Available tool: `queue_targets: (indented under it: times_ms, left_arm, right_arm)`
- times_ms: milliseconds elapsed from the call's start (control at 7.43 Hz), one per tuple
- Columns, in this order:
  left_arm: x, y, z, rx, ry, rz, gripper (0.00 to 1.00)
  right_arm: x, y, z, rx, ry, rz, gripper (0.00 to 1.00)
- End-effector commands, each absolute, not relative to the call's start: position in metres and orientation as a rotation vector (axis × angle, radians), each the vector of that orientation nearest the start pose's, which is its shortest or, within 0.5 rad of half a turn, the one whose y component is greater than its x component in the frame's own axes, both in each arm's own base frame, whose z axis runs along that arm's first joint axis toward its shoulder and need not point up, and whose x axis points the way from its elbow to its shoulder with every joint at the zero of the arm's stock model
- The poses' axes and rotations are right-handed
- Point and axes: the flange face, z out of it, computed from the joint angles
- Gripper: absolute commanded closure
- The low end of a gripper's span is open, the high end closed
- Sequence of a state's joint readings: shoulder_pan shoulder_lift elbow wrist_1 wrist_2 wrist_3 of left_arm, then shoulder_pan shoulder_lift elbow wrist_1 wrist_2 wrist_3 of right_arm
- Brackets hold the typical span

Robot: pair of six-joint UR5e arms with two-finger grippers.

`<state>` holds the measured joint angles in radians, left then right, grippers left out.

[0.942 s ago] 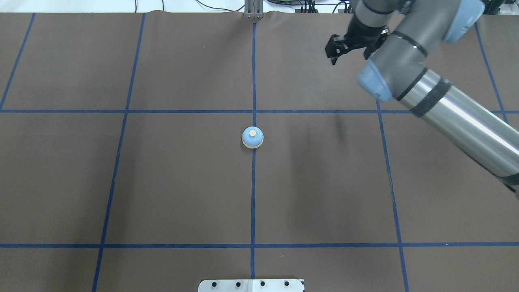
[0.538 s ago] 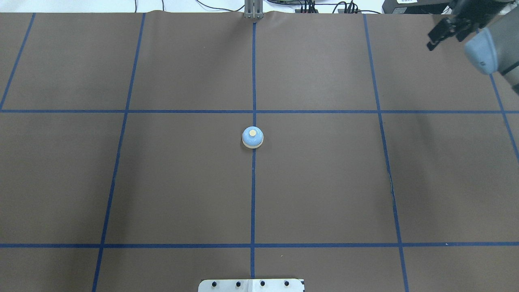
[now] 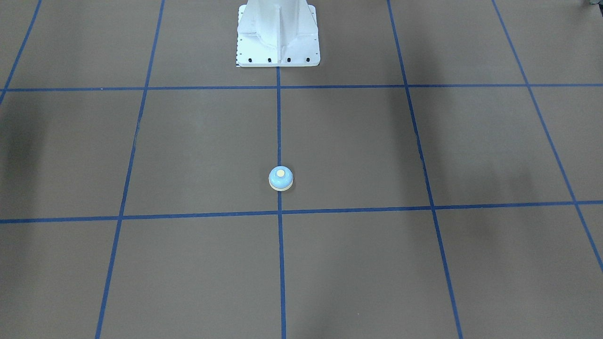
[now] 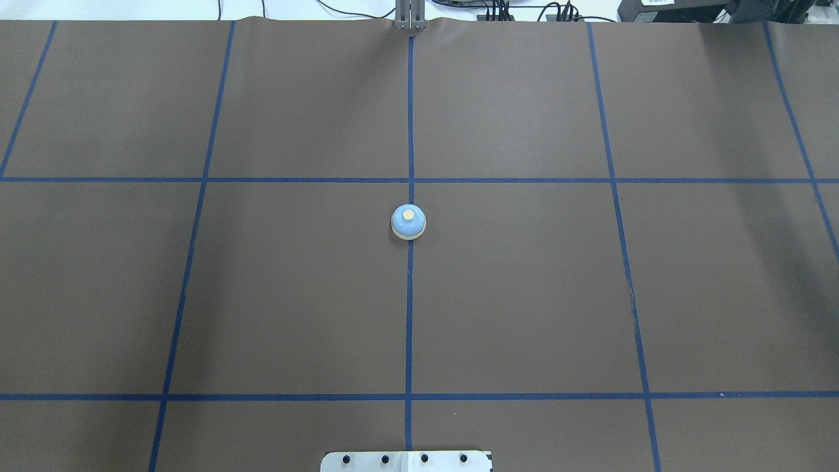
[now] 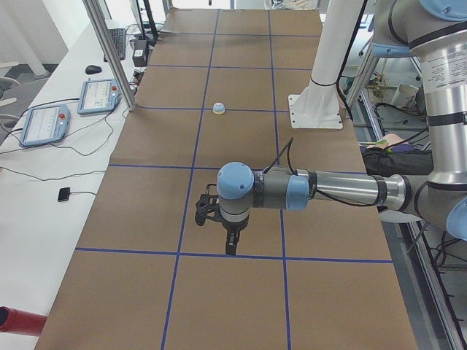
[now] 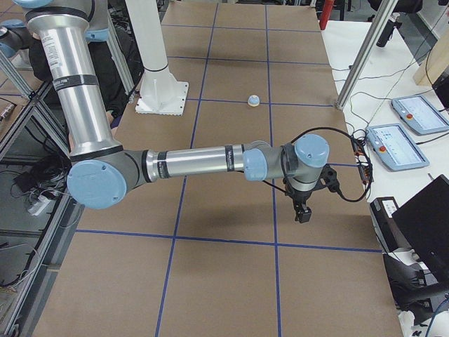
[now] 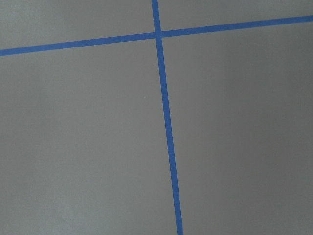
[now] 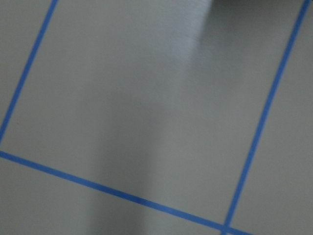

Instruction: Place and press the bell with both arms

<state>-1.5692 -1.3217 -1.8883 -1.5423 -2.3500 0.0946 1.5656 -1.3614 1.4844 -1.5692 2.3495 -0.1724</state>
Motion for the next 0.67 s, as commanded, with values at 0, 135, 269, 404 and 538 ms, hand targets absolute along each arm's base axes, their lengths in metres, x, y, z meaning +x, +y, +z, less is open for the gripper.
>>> queue_targets:
  times_ms: [0, 135, 269, 404, 538]
  left_arm:
    - [-0.065, -0.389, 0.613, 0.072, 0.739, 0.098, 0.00]
    - [-0.065, -0.387, 0.616, 0.053, 0.740, 0.086, 0.00]
    - [-0.066, -0.390, 0.613, 0.057, 0.735, 0.085, 0.00]
    - [-0.070, -0.386, 0.614, 0.065, 0.742, 0.083, 0.00]
    - [-0.071, -0.384, 0.618, 0.054, 0.741, 0.077, 0.00]
  right_arm:
    - [0.082, -0.558, 0.585, 0.134, -0.757, -0.148, 0.01]
    - [0.083, -0.546, 0.571, 0.117, -0.731, -0.115, 0.01]
    - [0.079, -0.521, 0.569, 0.111, -0.728, -0.096, 0.01]
    - [0.078, -0.505, 0.568, 0.102, -0.735, -0.066, 0.01]
    - [0.077, -0.499, 0.566, 0.105, -0.735, -0.067, 0.01]
